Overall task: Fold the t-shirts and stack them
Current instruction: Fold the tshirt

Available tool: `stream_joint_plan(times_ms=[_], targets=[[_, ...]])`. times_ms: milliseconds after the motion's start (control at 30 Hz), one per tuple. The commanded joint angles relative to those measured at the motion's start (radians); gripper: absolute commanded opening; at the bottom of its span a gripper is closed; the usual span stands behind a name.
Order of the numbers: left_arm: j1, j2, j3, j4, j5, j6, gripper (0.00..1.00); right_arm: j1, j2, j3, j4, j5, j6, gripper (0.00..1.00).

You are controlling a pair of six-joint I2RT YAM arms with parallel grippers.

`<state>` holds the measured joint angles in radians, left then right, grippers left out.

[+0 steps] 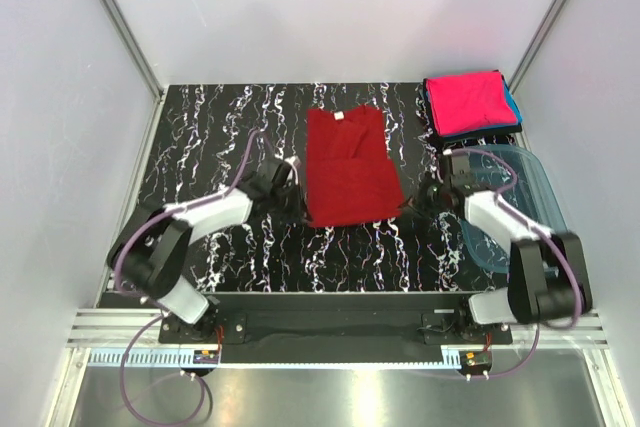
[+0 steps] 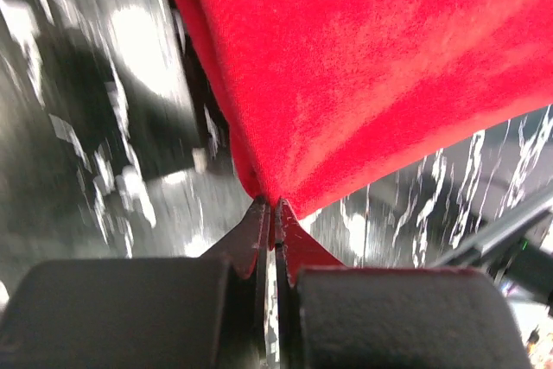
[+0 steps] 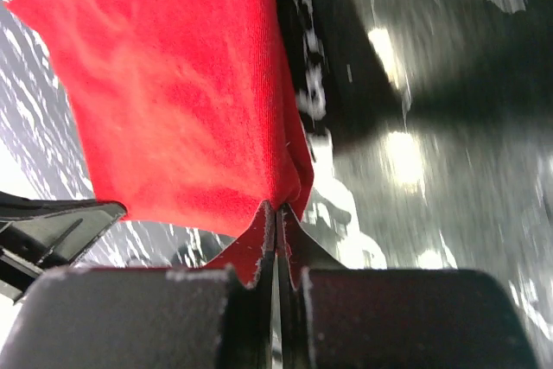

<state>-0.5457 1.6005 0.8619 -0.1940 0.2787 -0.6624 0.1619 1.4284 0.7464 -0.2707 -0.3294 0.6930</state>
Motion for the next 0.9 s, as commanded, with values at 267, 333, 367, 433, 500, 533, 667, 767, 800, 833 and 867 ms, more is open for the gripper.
stream_joint_plan(times_ms=[267, 333, 367, 433, 500, 533, 667, 767, 800, 833, 867], targets=[[-0.189, -0.392, -0.1, -0.168, -0.147, -0.091, 0.0, 0.021, -0.521, -0.107, -0.34, 0.043, 0.013, 0.0], [-0.189, -0.399, -0.078, -0.186, -0.156, -0.076, 0.0, 0.021, -0.534, -0.076, -0.346, 0.039, 0.002, 0.0], [-0.189, -0.393, -0.039, -0.22, -0.168, -0.065, 0.0, 0.021, -0.525, -0.062, -0.344, 0.043, -0.004, 0.0], [-0.185, -0.355, 0.027, -0.249, -0.199, -0.036, 0.0, 0.019, -0.473, -0.009, -0.337, 0.055, -0.033, 0.0], [-0.166, -0.323, 0.069, -0.271, -0.2, -0.02, 0.0, 0.019, -0.422, 0.037, -0.329, 0.075, -0.056, 0.0], [-0.155, -0.288, 0.11, -0.274, -0.197, -0.005, 0.0, 0.021, -0.396, 0.094, -0.325, 0.082, -0.081, 0.0], [-0.058, -0.183, 0.248, -0.288, -0.168, 0.052, 0.0, 0.011, -0.203, 0.255, -0.309, 0.098, -0.125, 0.0], [0.016, -0.061, 0.415, -0.314, -0.115, 0.133, 0.0, -0.002, -0.051, 0.399, -0.288, 0.089, -0.147, 0.0], [0.029, 0.005, 0.466, -0.329, -0.111, 0.148, 0.0, -0.008, -0.01, 0.434, -0.279, 0.087, -0.154, 0.0], [0.042, 0.037, 0.552, -0.338, -0.107, 0.17, 0.0, -0.015, 0.08, 0.512, -0.266, 0.081, -0.167, 0.0], [0.068, 0.07, 0.593, -0.338, -0.099, 0.179, 0.0, -0.027, 0.13, 0.56, -0.266, 0.046, -0.171, 0.01]])
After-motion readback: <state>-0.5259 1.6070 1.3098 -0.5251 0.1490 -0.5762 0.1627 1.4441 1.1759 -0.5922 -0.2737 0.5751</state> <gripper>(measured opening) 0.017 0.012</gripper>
